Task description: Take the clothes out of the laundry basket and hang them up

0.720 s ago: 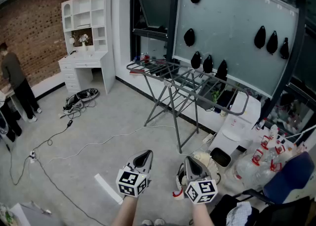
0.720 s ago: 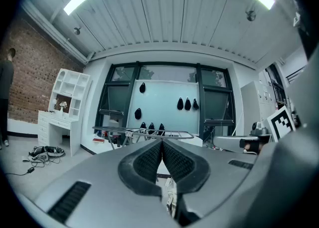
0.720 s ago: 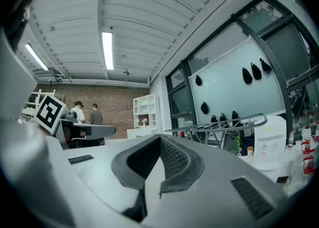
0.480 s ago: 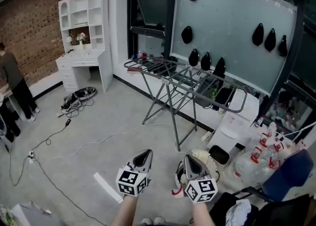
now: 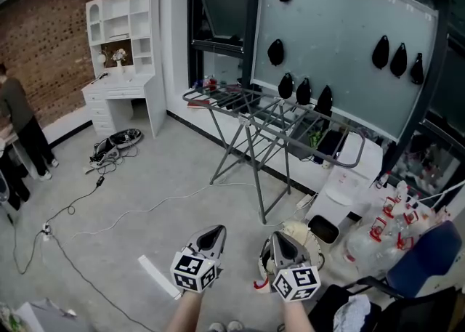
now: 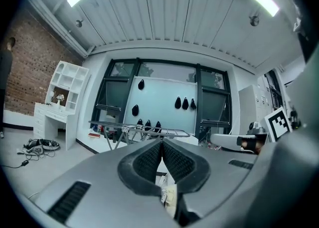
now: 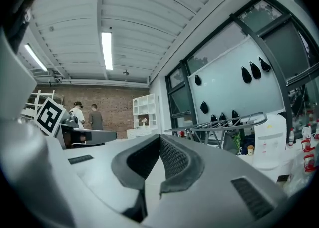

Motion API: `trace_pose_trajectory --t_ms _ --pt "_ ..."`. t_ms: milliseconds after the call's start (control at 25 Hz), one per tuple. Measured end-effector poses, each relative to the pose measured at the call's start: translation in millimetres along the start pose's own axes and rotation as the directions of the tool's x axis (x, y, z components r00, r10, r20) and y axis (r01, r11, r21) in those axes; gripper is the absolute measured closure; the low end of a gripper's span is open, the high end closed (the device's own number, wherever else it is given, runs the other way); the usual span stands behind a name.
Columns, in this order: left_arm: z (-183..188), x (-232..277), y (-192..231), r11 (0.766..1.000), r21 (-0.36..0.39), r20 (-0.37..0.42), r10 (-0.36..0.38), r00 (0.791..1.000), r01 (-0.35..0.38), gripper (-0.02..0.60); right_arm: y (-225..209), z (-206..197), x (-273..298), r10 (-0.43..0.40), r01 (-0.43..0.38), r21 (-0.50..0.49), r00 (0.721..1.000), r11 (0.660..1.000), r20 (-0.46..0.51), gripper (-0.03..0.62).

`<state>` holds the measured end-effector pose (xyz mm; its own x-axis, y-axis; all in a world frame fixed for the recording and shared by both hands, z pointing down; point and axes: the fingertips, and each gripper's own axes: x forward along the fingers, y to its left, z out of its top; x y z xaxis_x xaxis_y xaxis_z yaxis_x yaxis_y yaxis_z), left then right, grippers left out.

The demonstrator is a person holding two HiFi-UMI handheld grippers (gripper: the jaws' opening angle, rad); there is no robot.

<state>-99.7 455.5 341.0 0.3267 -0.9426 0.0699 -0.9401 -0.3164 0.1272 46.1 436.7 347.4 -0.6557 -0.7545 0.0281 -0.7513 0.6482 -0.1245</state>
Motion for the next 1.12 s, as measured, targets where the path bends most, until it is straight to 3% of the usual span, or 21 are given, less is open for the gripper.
trace_pose_trajectory --t_ms 280,360,520,1120 --pt "-2 0 11 0.999 -0.03 -0.006 -0.016 1.0 0.016 0.547 6 2 9 0.009 -0.009 0.032 1.0 0.999 0.009 0.59" --pt "-2 1 14 0.999 -0.036 -0.007 -0.02 1.0 0.02 0.459 6 2 14 0.021 -0.022 0.05 1.0 0.998 0.017 0.496" --pt "-6 -1 22 0.999 -0.045 -0.011 -0.025 1.0 0.024 0.417 7 -1 20 0.02 -0.021 0.067 1.0 0.998 0.023 0.436" --pt "-16 -19 66 0.999 -0.053 -0.018 -0.011 1.0 0.01 0.41 2 -11 34 -0.051 0.045 0.114 0.997 0.992 0.05 0.398"
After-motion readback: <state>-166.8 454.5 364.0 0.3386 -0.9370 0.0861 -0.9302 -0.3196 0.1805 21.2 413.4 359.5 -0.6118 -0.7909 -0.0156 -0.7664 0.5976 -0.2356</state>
